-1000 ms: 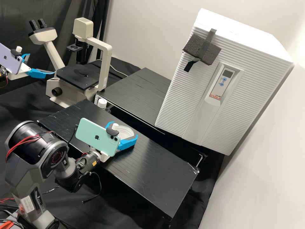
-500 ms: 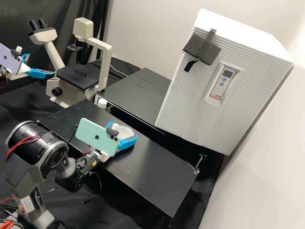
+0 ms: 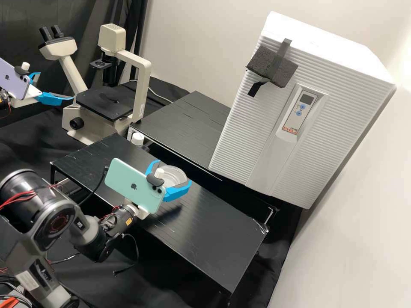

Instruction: Open the petri dish lid.

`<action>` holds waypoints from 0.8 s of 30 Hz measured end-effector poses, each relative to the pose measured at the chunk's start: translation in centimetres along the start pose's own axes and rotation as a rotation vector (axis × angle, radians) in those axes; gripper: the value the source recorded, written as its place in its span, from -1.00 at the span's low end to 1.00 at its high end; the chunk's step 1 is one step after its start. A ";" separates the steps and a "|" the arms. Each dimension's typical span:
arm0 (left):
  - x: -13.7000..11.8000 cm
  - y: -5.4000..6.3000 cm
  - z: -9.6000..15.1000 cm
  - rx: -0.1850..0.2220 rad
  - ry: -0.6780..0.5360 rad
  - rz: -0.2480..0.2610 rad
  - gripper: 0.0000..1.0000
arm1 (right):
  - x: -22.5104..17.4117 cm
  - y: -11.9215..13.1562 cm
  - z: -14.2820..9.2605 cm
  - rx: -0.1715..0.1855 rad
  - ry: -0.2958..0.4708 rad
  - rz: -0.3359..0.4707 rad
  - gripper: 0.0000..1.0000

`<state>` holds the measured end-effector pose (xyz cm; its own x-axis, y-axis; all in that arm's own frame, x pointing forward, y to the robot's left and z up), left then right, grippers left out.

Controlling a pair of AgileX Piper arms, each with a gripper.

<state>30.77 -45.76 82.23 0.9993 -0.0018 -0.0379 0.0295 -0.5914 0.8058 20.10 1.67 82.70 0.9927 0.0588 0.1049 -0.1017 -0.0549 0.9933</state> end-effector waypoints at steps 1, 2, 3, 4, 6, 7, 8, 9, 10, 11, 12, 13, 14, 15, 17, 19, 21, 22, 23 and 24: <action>0.0 0.0 0.0 0.000 0.000 0.000 1.00 | -0.1 0.3 0.2 0.008 -0.012 0.015 -1.00; 0.0 0.0 0.0 0.000 0.000 0.000 1.00 | -0.2 0.5 0.4 0.017 -0.022 0.026 -1.00; 0.0 0.0 0.0 0.000 0.000 0.000 1.00 | -0.2 0.8 0.7 0.023 -0.034 0.041 -1.00; 0.0 0.0 0.0 0.000 0.000 0.000 1.00 | -0.3 1.0 0.9 0.034 -0.045 0.052 -1.00; 0.0 0.0 0.0 0.000 0.000 0.000 1.00 | -0.4 1.6 1.4 0.051 -0.070 0.083 -1.00; 0.0 0.0 0.0 0.000 0.000 0.000 1.00 | -0.4 1.8 1.6 0.056 -0.081 0.097 -1.00; 0.0 0.0 0.0 0.000 0.000 0.000 1.00 | -0.5 2.0 1.8 0.061 -0.090 0.104 -1.00; 0.0 0.0 0.0 0.000 0.000 0.000 1.00 | -0.5 2.2 2.1 0.070 -0.103 0.112 -1.00; 0.0 0.0 0.0 0.000 0.000 0.000 1.00 | -0.5 2.3 2.4 0.071 -0.115 0.119 -1.00; 0.0 0.0 0.0 0.000 0.000 0.000 1.00 | -0.5 2.4 2.7 0.077 -0.132 0.124 -1.00; 0.0 0.0 0.0 0.000 0.000 0.000 1.00 | -0.5 2.5 3.0 0.083 -0.147 0.129 -1.00; 0.0 0.0 0.0 0.000 0.000 0.000 1.00 | -0.5 2.5 3.3 0.089 -0.161 0.130 -1.00; 0.0 0.0 0.0 0.000 0.000 0.000 1.00 | -0.5 2.5 3.6 0.092 -0.173 0.130 -1.00; 0.0 0.0 0.0 0.000 0.000 0.000 1.00 | -0.5 2.4 3.9 0.094 -0.186 0.126 -1.00; 0.0 0.0 0.0 0.000 0.000 0.000 1.00 | -0.2 2.3 4.3 0.097 -0.202 0.120 -1.00; 0.0 0.0 0.0 0.000 0.000 0.000 1.00 | 0.0 2.2 4.5 0.088 -0.207 0.116 -1.00; 0.0 0.0 0.0 0.000 0.000 0.000 1.00 | 0.1 2.1 4.6 0.073 -0.211 0.111 1.00; 0.0 0.0 0.0 0.000 0.000 0.000 1.00 | 0.1 2.1 4.6 0.073 -0.209 0.113 1.00; 0.0 0.0 0.0 0.000 0.000 0.000 1.00 | 0.2 2.0 4.6 0.074 -0.207 0.111 1.00; 0.0 0.0 0.0 0.000 0.000 0.000 1.00 | 0.2 2.0 4.7 0.071 -0.208 0.112 1.00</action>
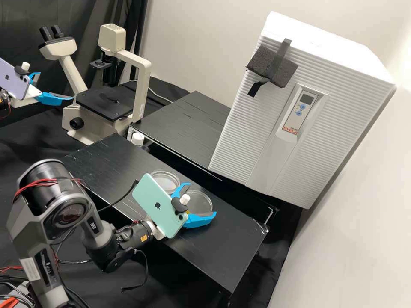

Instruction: Open the petri dish lid.

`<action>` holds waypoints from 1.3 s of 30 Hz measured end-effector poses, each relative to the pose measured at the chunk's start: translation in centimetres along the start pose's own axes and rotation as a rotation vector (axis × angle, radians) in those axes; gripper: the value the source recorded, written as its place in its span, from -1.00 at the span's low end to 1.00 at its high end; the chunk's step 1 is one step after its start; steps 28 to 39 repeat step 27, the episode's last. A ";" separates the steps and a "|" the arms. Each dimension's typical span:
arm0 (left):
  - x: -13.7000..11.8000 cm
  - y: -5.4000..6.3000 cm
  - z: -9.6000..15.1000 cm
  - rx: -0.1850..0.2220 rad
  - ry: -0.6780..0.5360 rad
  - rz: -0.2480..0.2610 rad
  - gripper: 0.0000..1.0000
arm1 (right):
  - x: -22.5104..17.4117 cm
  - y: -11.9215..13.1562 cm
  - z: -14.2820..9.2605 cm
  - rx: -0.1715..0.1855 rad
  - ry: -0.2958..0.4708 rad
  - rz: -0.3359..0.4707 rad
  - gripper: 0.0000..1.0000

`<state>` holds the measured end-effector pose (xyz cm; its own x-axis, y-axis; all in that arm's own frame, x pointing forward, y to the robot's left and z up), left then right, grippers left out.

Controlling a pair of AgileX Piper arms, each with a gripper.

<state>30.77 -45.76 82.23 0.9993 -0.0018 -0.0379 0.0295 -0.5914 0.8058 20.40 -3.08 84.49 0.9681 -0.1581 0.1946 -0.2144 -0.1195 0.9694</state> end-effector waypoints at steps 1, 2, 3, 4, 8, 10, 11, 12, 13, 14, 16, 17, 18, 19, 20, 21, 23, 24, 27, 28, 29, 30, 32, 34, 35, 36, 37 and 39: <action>0.0 0.0 0.0 0.000 0.000 0.000 1.00 | 0.0 -0.1 0.0 -0.009 -0.001 -0.003 1.00; 0.0 0.0 0.0 0.000 0.000 0.000 1.00 | 0.0 -0.1 0.0 -0.019 -0.002 -0.004 1.00; 0.0 0.0 0.0 0.000 0.000 0.000 1.00 | 0.0 -0.1 0.0 -0.026 -0.002 -0.004 1.00; 0.0 0.0 0.0 0.000 0.000 0.000 1.00 | 0.0 -0.1 0.0 -0.031 -0.002 -0.004 1.00; 0.0 0.0 0.0 0.000 0.000 0.000 1.00 | 0.0 -0.2 -0.1 -0.029 0.001 -0.008 1.00; 0.0 0.0 0.0 0.000 0.000 0.000 1.00 | 0.0 -0.3 -0.1 -0.028 0.003 -0.010 1.00; 0.0 0.0 0.0 0.000 0.000 0.000 1.00 | 0.0 -0.3 -0.2 -0.028 0.006 -0.013 1.00; 0.0 0.0 0.0 0.000 0.000 0.000 1.00 | 0.0 -0.3 -0.2 -0.027 0.008 -0.012 1.00; 0.0 0.0 0.0 0.000 0.000 0.000 1.00 | 0.0 -0.4 -0.3 -0.028 0.011 -0.013 1.00; 0.0 0.0 0.0 0.000 0.000 0.000 1.00 | 0.0 -0.4 -0.5 -0.028 0.019 -0.013 1.00; 0.0 0.0 0.0 0.000 0.000 0.000 1.00 | -0.1 -0.1 -0.7 -0.021 0.023 0.006 1.00; 0.0 0.0 0.0 0.000 0.000 0.000 1.00 | -0.3 -0.1 -0.8 -0.018 0.024 0.016 1.00; 0.0 0.0 0.0 0.000 0.000 0.000 1.00 | -0.5 0.1 -1.0 -0.014 0.026 0.029 1.00; 0.0 0.0 0.0 0.000 0.000 0.000 1.00 | -0.7 0.3 -1.1 -0.006 0.026 0.049 1.00; 0.0 0.0 0.0 0.000 0.000 0.000 1.00 | -0.9 0.5 -1.2 0.000 0.024 0.066 1.00; 0.0 0.0 0.0 0.000 0.000 0.000 1.00 | -1.1 0.6 -1.2 0.010 0.024 0.074 1.00; 0.0 0.0 0.0 0.000 0.000 0.000 1.00 | -1.6 1.0 -1.3 0.050 0.033 0.092 1.00; 0.0 0.0 0.0 0.000 0.000 0.000 1.00 | -1.9 1.4 -1.4 0.081 0.044 0.104 1.00; 0.0 0.0 0.0 0.000 0.000 0.000 1.00 | -2.4 2.0 -1.5 0.151 0.068 0.120 1.00; 0.0 0.0 0.0 0.000 0.000 0.000 1.00 | -2.4 2.0 -1.5 0.151 0.068 0.120 1.00; 0.0 0.0 0.0 0.000 0.000 0.000 1.00 | -2.4 2.0 -1.5 0.151 0.068 0.120 1.00; 0.0 0.0 0.0 0.000 0.000 0.000 1.00 | -2.4 2.0 -1.5 0.151 0.068 0.120 1.00; 0.0 0.0 0.0 0.000 0.000 0.000 1.00 | -2.4 2.0 -1.5 0.151 0.068 0.120 1.00; 0.0 0.0 0.0 0.000 0.000 0.000 1.00 | -2.4 2.0 -1.5 0.151 0.068 0.120 1.00; 0.0 0.0 0.0 0.000 0.000 0.000 1.00 | -2.4 2.0 -1.5 0.151 0.068 0.120 1.00; 0.0 0.0 0.0 0.000 0.000 0.000 1.00 | -2.4 2.0 -1.5 0.151 0.068 0.120 1.00; 0.0 0.0 0.0 0.000 0.000 0.000 1.00 | -2.4 2.0 -1.5 0.151 0.068 0.120 1.00; 0.0 0.0 0.0 0.000 0.000 0.000 1.00 | -2.4 2.0 -1.5 0.151 0.068 0.120 1.00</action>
